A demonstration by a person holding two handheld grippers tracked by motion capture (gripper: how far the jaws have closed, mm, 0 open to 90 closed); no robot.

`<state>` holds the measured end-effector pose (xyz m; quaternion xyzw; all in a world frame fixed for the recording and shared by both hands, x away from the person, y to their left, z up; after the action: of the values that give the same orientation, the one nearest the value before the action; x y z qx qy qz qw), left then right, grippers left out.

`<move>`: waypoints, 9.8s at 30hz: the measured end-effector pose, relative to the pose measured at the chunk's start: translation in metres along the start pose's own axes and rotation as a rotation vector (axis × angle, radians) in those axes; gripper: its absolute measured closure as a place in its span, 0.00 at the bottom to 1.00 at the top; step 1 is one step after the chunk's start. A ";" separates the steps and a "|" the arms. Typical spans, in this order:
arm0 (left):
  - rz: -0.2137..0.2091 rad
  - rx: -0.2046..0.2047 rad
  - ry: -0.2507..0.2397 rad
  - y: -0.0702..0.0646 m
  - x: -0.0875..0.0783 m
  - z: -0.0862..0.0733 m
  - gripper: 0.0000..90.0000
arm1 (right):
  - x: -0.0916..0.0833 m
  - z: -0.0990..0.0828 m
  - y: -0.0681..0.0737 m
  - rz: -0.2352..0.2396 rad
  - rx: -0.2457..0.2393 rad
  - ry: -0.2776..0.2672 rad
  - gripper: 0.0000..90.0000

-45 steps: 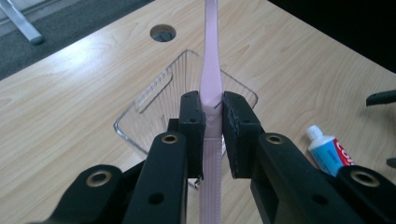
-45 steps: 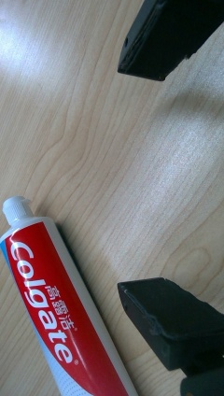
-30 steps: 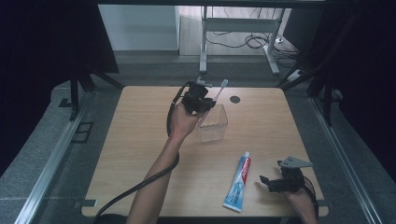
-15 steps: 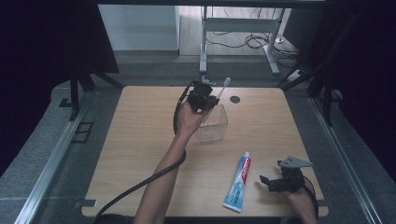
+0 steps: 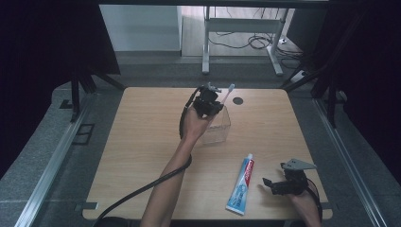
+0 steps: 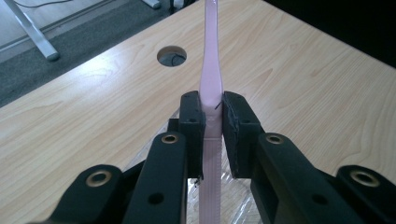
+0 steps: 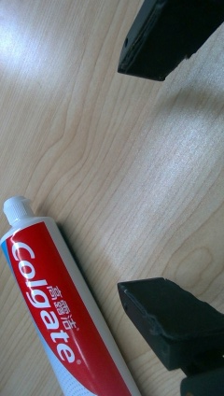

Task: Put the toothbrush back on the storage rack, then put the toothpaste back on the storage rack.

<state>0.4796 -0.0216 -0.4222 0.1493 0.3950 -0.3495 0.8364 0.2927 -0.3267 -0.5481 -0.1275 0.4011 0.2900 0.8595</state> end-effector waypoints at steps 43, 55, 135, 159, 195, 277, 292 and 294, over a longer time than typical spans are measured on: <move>0.004 0.025 0.109 -0.003 0.032 -0.032 0.87 | 0.002 -0.001 0.001 0.003 -0.012 0.019 0.00; 0.004 0.031 0.160 -0.003 0.033 -0.032 0.87 | 0.004 -0.001 0.002 0.009 -0.011 0.029 0.00; -0.100 0.110 -0.052 -0.009 -0.075 -0.076 0.14 | 0.001 0.001 0.005 0.001 -0.026 0.020 0.01; -0.110 0.066 -0.066 0.001 -0.100 -0.143 0.14 | 0.003 0.001 0.008 0.003 -0.033 0.028 0.01; -0.067 0.022 -0.035 0.001 -0.076 -0.241 0.14 | 0.004 0.004 0.023 0.024 -0.073 0.036 0.01; -0.082 -0.005 -0.070 0.002 -0.082 -0.246 0.15 | 0.033 0.064 0.102 0.255 -0.237 0.144 1.00; -0.086 -0.007 -0.067 0.003 -0.081 -0.246 0.15 | 0.044 0.084 0.088 0.197 -0.190 0.197 0.99; -0.088 -0.008 -0.069 0.003 -0.081 -0.246 0.15 | 0.045 0.085 0.084 0.191 -0.178 0.197 0.99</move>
<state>0.3084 0.1477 -0.5186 0.1164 0.3737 -0.3892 0.8339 0.3172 -0.2030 -0.5268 -0.1923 0.4666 0.3907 0.7698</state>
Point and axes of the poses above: each handheld gripper's, and its own axes: x roughly forward along the jaws, z roughly out of its top, y roughly to its left, the point moved 2 cm from there along x, roughly forward along the jaws, and after that the axes turned 9 degrees about y, right-handed, at the moved point
